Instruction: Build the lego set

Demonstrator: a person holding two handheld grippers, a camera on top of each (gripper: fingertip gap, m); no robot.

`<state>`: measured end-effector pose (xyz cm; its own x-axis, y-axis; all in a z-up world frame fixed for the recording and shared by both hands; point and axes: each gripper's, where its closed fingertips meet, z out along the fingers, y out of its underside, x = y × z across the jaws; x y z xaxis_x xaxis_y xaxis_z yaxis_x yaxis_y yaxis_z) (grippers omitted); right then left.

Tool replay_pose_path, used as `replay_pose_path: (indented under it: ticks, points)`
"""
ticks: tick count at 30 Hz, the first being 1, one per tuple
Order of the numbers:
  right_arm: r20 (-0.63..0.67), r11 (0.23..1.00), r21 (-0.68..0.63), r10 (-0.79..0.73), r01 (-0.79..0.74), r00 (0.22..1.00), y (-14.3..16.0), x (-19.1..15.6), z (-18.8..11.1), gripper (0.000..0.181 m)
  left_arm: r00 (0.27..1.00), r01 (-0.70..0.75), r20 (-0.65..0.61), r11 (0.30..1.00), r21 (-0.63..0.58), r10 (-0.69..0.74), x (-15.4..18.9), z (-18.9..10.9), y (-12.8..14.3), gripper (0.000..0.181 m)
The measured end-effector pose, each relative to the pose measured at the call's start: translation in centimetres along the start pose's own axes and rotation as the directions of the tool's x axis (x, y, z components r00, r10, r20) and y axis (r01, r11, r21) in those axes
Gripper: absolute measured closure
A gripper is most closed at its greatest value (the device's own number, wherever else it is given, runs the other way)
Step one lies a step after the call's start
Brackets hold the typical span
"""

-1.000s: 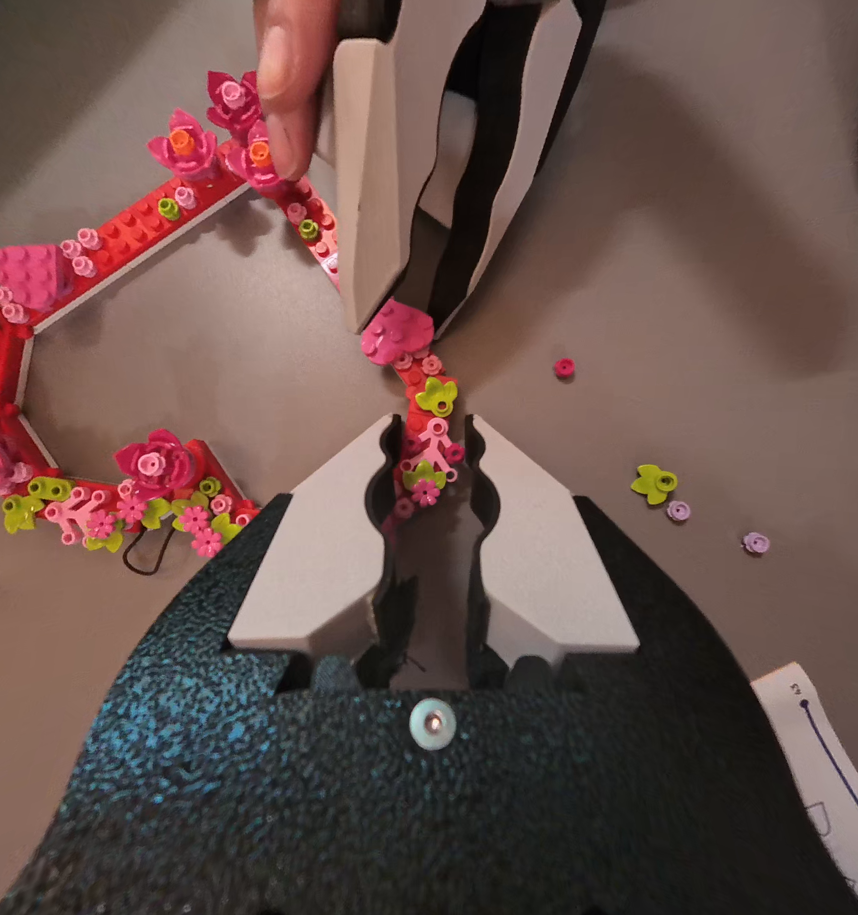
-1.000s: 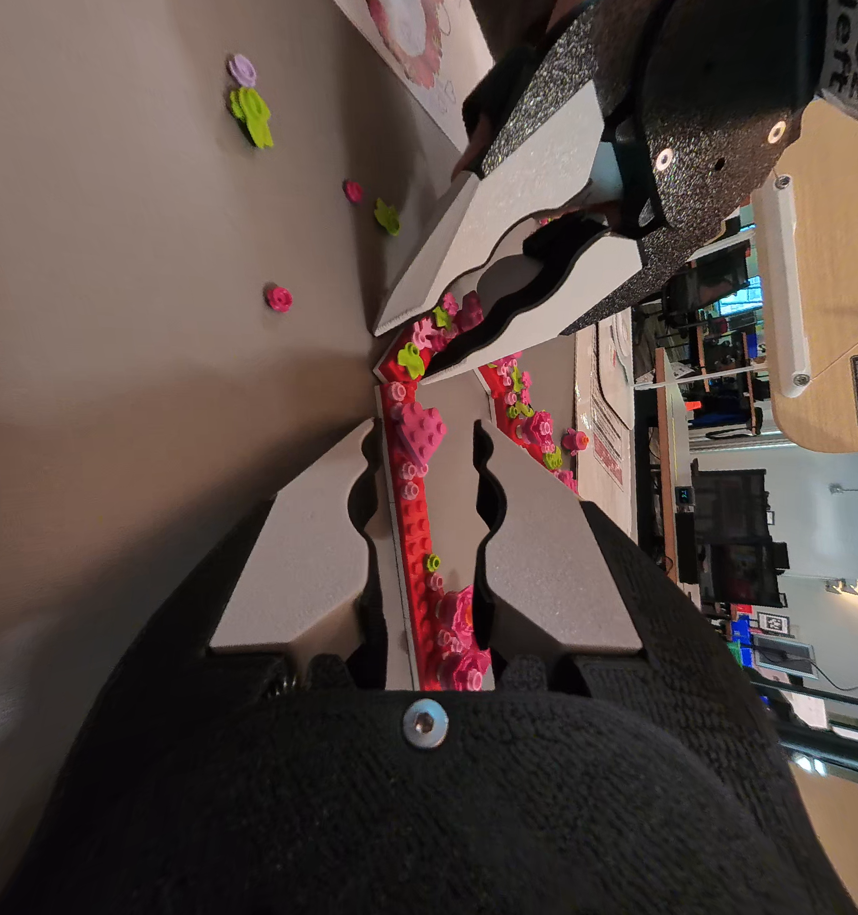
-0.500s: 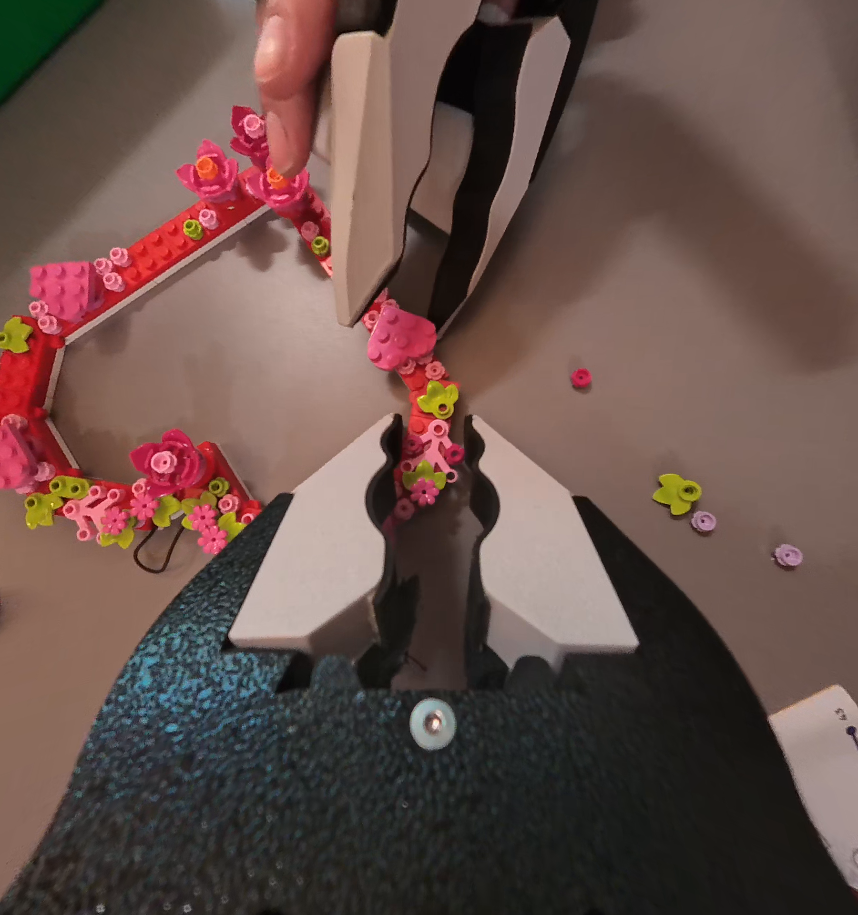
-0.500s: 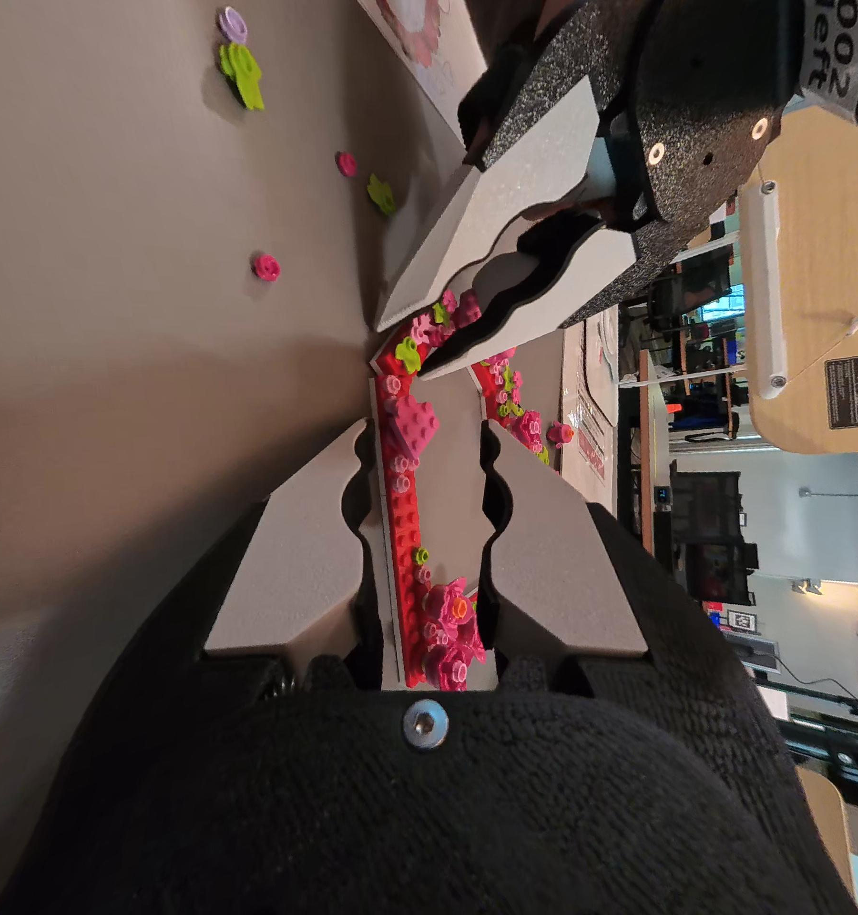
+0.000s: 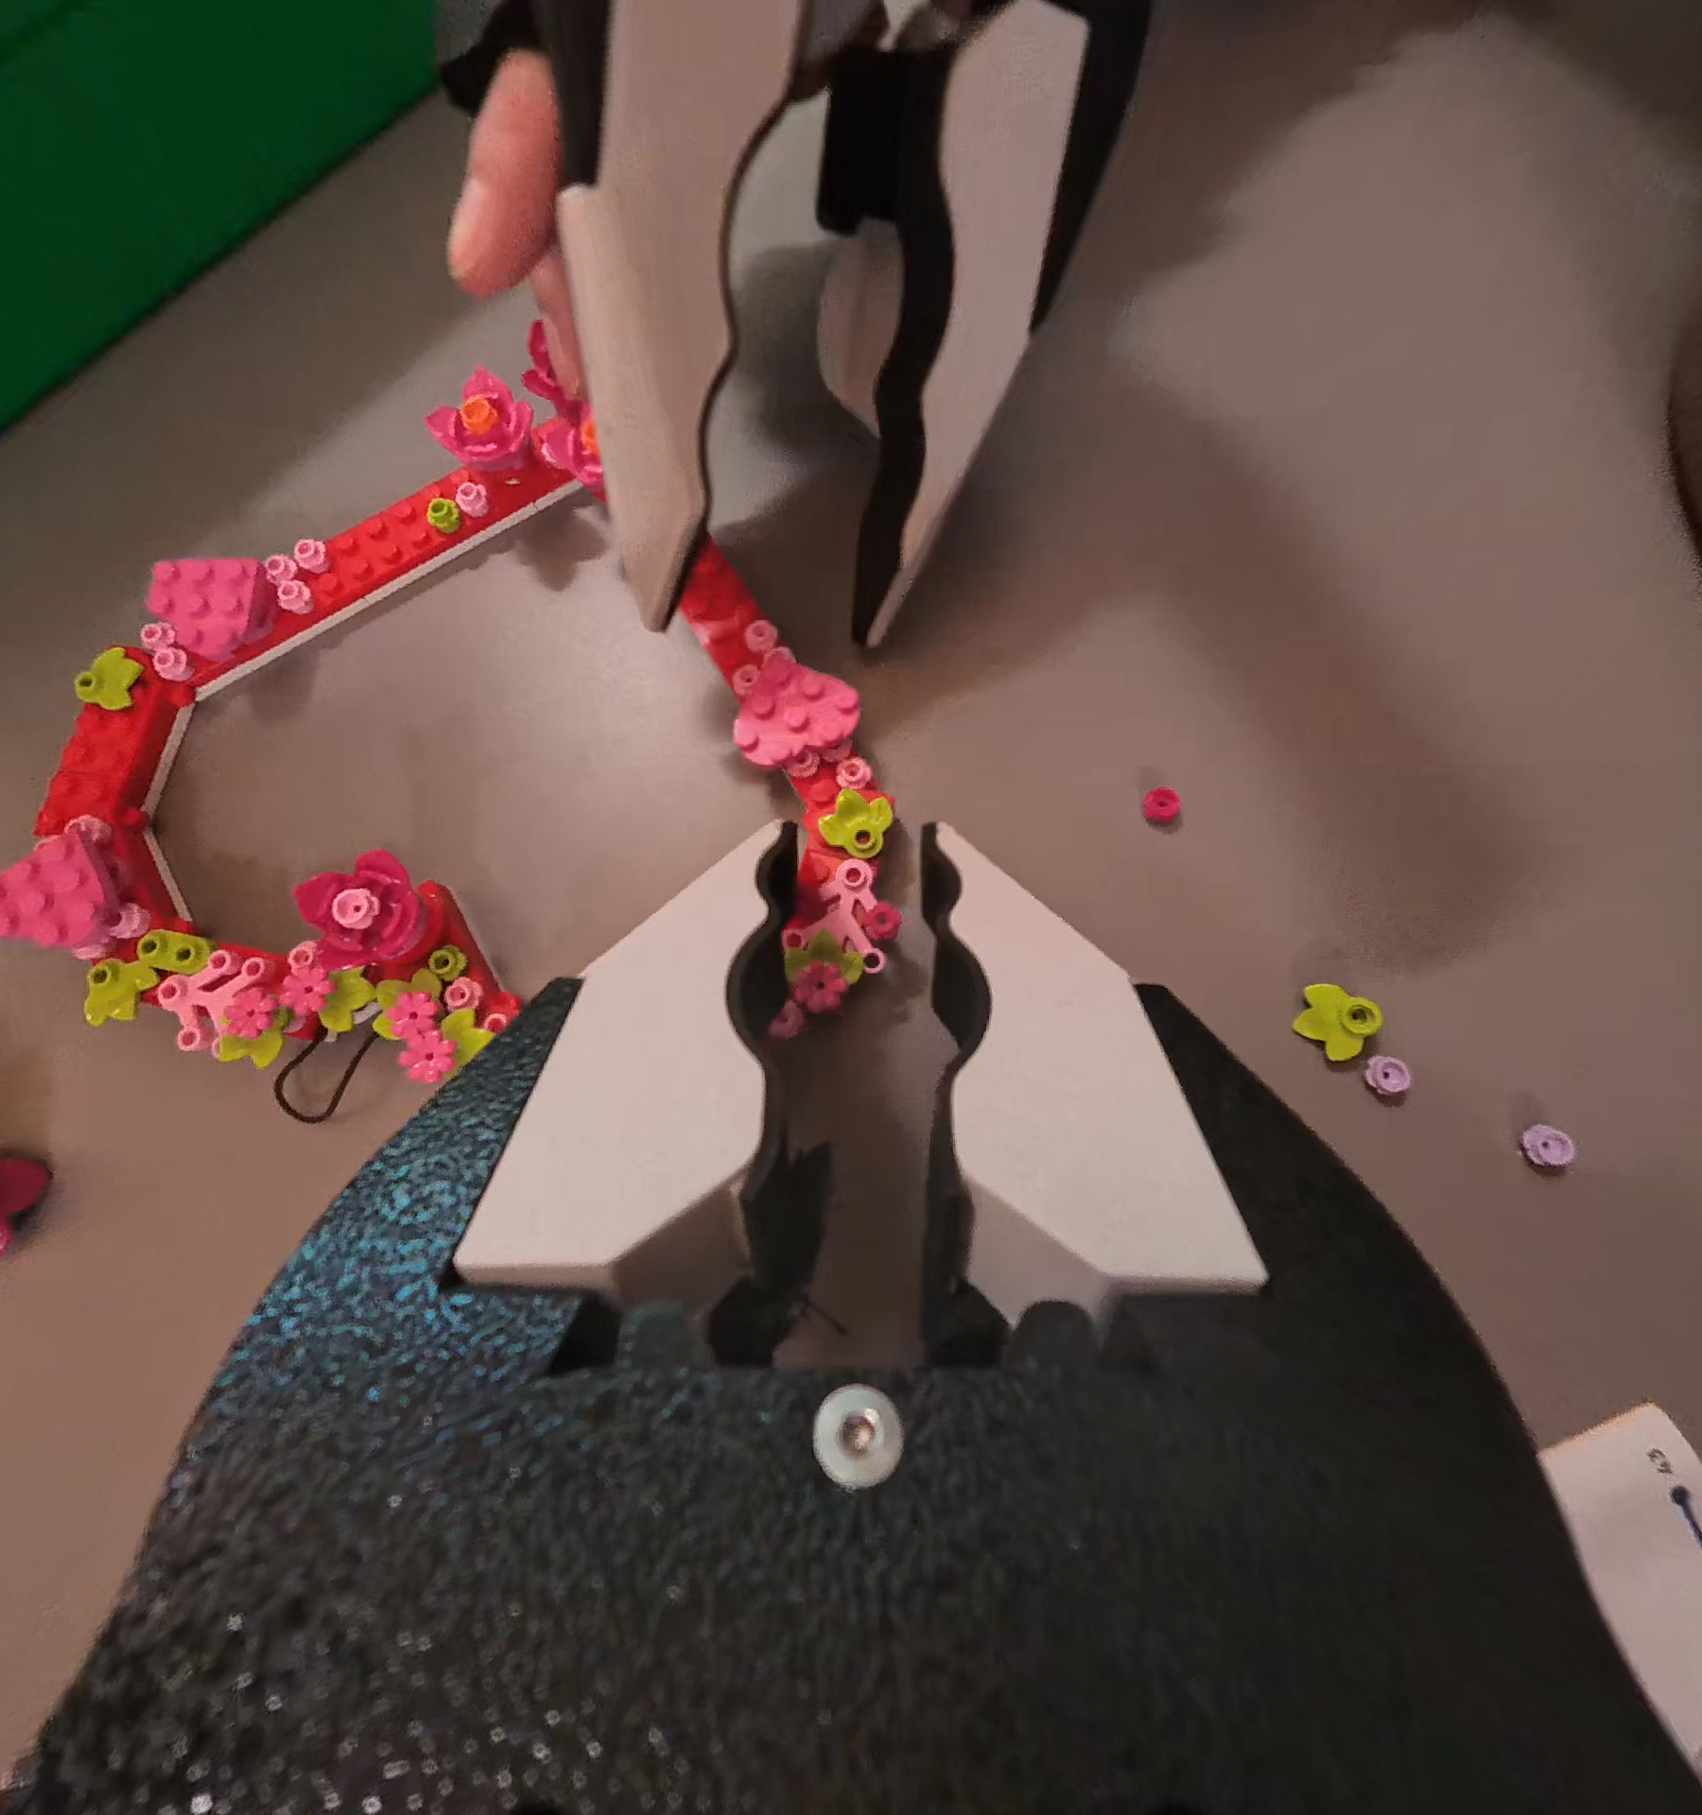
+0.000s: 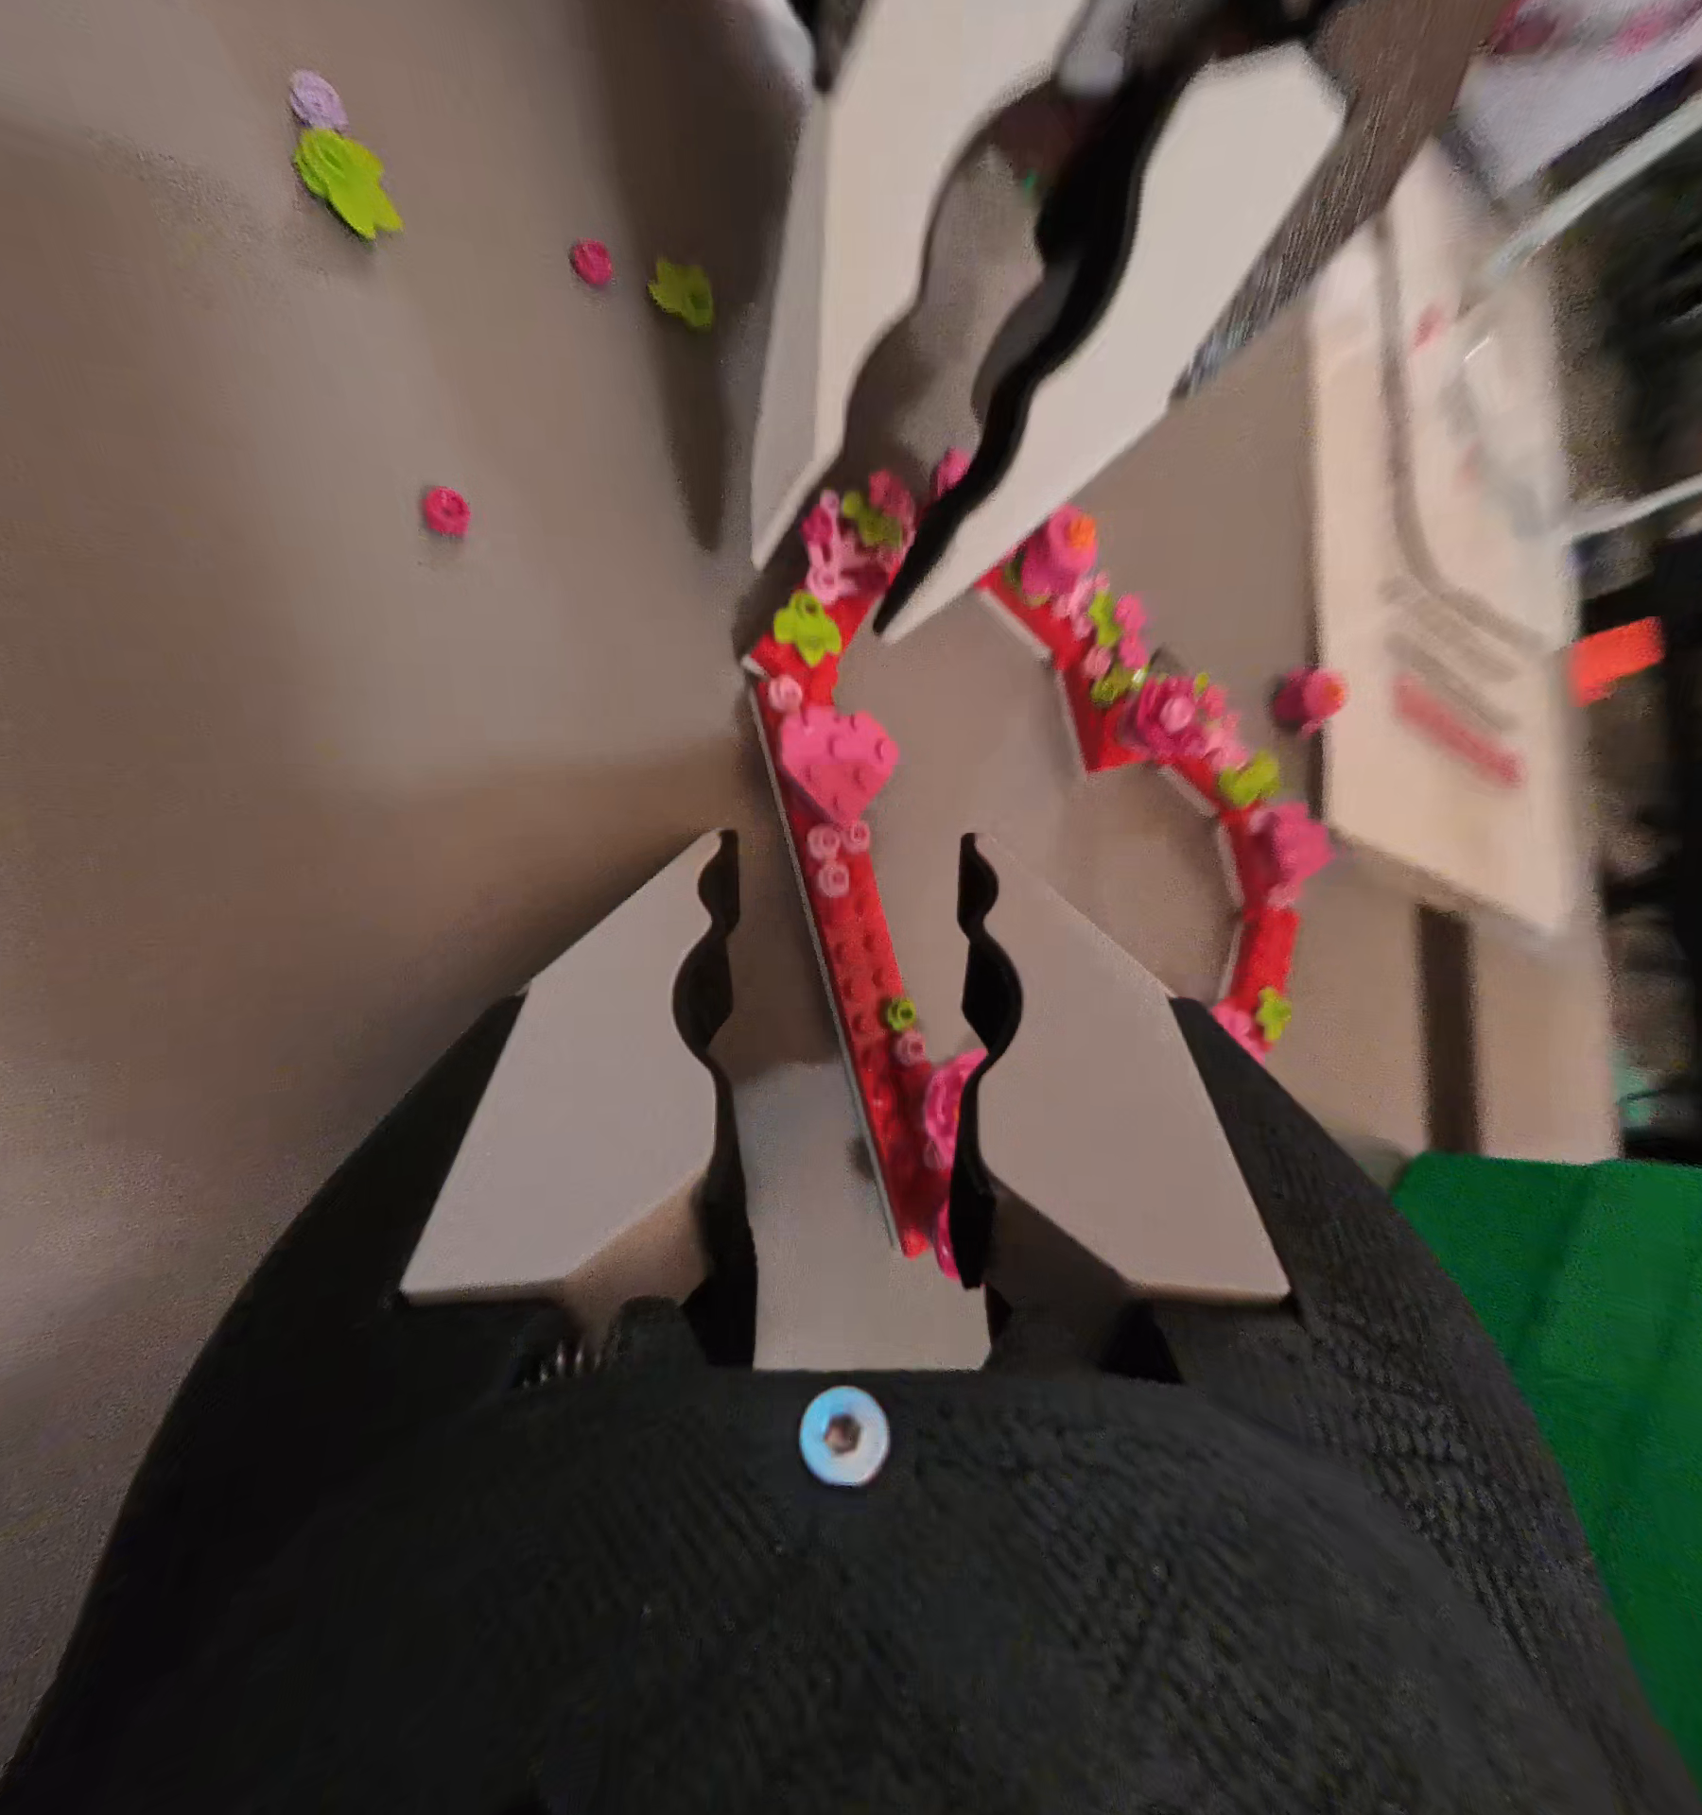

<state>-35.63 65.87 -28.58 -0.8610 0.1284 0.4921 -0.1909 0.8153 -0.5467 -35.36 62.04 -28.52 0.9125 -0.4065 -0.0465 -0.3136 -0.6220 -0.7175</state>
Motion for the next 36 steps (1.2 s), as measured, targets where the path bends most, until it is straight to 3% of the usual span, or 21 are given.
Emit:
replay_pose_path:
  ticks: [7,13,17,19,23,36]
  points:
    - [0.297,0.963,-0.259,0.011,0.070,0.955,2.5,-0.2,-0.1,0.154,0.999,-0.039,0.027,0.999,0.007,0.039,0.2,-0.2,-0.8,0.148]
    - [0.426,0.945,-0.300,0.013,0.128,0.905,2.3,-0.5,0.4,0.166,0.993,-0.074,0.093,0.996,0.041,0.070,0.6,-0.9,-1.9,0.139]
    - [0.463,0.946,-0.298,0.023,0.130,0.886,1.9,-0.5,0.6,0.167,0.963,-0.122,0.250,0.990,0.069,0.102,0.5,-1.3,-3.3,0.133]
    - [0.470,0.951,-0.289,0.044,0.107,0.882,1.5,-0.3,0.5,0.167,0.914,-0.178,0.371,0.984,0.004,0.164,0.2,-1.1,-3.4,0.130]
    - [0.474,0.965,-0.259,0.085,0.046,0.876,0.5,0.1,0.2,0.167,0.729,-0.299,0.595,0.939,-0.169,0.339,-0.6,-1.4,-3.2,0.132]
    - [0.478,0.977,-0.212,0.121,-0.020,0.870,-1.2,0.2,-0.1,0.167,0.477,-0.339,0.679,0.829,-0.444,0.559,-1.0,-0.5,-2.2,0.130]
